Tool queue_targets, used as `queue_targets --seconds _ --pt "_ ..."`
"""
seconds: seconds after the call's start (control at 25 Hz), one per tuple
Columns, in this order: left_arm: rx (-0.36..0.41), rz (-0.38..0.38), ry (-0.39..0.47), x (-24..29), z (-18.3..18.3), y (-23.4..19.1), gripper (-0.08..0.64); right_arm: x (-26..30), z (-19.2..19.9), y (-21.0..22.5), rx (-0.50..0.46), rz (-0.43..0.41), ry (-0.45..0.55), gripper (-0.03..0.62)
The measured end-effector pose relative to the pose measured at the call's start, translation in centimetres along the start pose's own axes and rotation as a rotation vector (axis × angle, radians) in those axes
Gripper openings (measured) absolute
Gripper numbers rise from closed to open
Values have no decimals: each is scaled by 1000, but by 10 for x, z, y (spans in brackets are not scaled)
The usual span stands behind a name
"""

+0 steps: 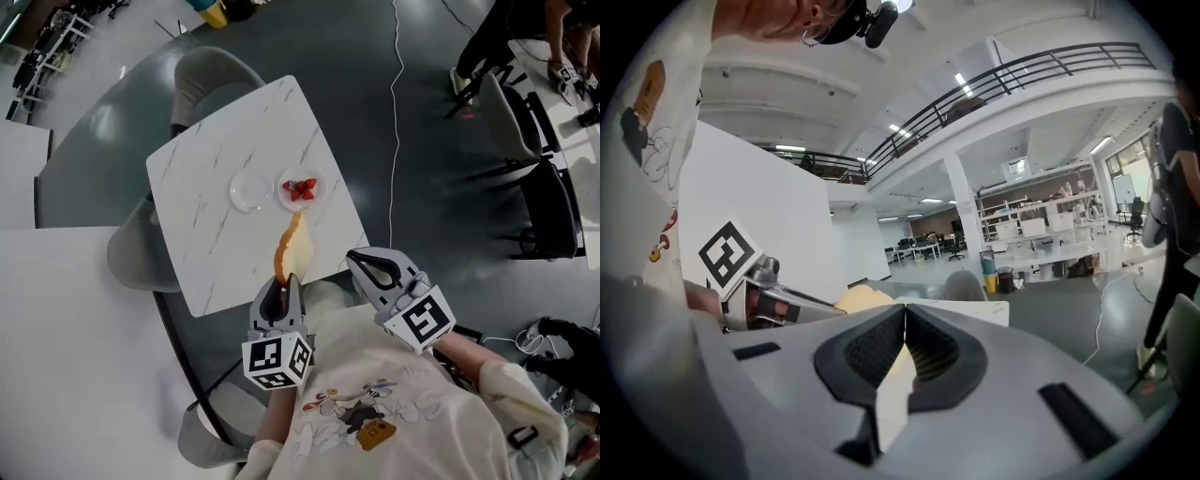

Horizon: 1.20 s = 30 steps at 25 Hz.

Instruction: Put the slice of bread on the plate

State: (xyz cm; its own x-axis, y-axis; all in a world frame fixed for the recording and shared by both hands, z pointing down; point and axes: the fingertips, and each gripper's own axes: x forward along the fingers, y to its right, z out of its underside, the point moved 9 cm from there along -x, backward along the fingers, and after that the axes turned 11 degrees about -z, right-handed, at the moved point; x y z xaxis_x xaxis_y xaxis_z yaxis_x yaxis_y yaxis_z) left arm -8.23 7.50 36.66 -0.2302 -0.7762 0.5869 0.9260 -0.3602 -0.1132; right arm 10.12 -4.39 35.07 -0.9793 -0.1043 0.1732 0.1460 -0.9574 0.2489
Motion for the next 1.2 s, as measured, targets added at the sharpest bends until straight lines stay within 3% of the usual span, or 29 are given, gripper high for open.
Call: queue_targets --seconds 0.2,0.48,0.96,1.2 --pt "-44 -22 -37 20 -1 -11 97 20 2 13 23 -44 -43 6" --pt "-18 -34 -48 51 -9 -30 97 63 7 27 26 -78 -113 6" --pt "-220 -82 -43 129 -7 -97 97 158 18 48 51 -126 -197 6" --pt "-264 -54 -55 186 0 -132 97 216 39 66 35 -160 -264 6"
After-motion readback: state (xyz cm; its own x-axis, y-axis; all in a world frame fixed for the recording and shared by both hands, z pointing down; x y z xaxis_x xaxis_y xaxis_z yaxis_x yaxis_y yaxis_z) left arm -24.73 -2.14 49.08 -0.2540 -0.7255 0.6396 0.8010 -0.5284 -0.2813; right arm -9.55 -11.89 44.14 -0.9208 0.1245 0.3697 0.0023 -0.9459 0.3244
